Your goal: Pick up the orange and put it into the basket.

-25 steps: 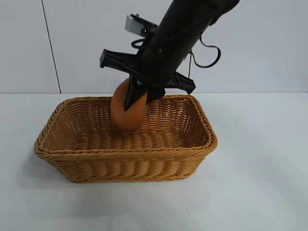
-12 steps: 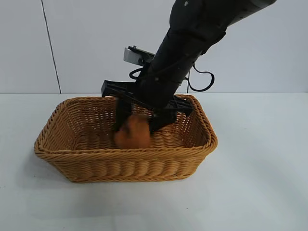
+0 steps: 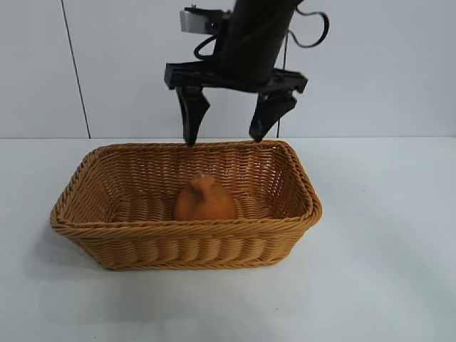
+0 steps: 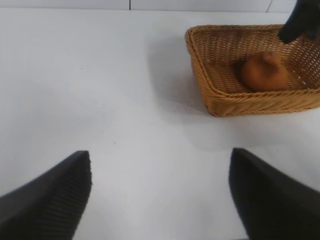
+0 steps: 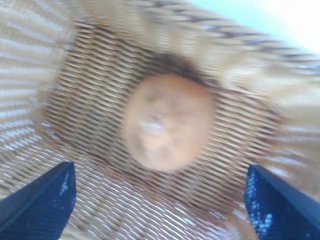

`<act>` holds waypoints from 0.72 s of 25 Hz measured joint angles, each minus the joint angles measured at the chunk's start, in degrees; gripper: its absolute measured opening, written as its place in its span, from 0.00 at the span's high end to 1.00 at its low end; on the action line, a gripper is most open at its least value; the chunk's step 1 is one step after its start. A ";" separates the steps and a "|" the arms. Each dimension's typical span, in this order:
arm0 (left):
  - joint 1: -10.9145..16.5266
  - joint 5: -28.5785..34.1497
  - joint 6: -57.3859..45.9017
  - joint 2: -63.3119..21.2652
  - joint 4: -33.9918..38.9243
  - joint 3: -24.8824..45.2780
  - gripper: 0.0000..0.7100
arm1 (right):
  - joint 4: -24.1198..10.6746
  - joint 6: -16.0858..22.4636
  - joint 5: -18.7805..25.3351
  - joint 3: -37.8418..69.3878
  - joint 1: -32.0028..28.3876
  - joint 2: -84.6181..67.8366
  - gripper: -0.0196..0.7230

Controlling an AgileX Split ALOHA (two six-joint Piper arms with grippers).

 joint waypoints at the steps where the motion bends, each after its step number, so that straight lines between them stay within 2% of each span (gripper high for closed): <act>1: 0.00 0.00 0.00 0.00 0.00 0.00 0.23 | -1.08 0.33 1.12 -1.25 -0.23 -0.13 0.12; 9: 0.00 0.11 0.00 0.00 0.05 0.00 0.23 | -1.80 2.03 2.39 -4.25 -7.04 -0.29 0.13; 18: 0.00 0.11 0.00 0.00 0.05 0.00 0.23 | -4.87 0.88 2.78 -4.25 -23.33 -0.29 0.14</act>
